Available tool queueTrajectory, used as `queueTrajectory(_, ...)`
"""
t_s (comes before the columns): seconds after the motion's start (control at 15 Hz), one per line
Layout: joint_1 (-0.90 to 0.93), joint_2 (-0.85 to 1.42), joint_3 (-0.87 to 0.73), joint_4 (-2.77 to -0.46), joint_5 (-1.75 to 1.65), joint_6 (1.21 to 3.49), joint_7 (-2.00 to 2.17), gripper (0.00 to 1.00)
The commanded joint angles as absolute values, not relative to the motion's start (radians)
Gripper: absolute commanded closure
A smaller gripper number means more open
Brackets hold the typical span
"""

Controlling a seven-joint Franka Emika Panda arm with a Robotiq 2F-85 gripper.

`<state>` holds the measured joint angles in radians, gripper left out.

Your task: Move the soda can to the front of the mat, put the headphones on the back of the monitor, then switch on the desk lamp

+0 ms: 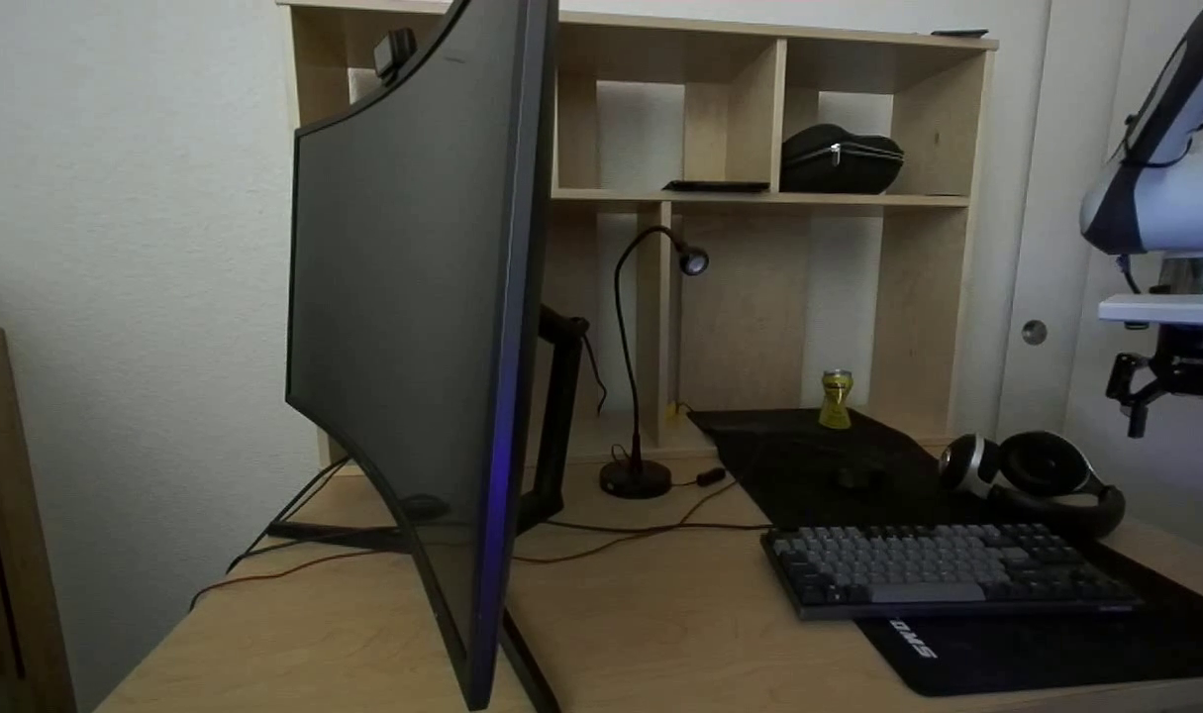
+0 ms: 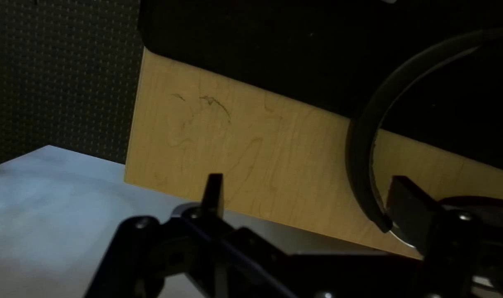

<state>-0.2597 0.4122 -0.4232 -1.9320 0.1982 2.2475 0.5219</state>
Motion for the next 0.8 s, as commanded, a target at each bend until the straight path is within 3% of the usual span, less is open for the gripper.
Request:
queueTrajectory(0.0, -0.271, 0.463, -0.394, -1.879, 0.206, 2.241, 0.595, 0.00)
queueTrajectory(0.73, -0.277, 0.542, -0.356, -1.853, 0.232, 2.266, 0.775, 0.00)
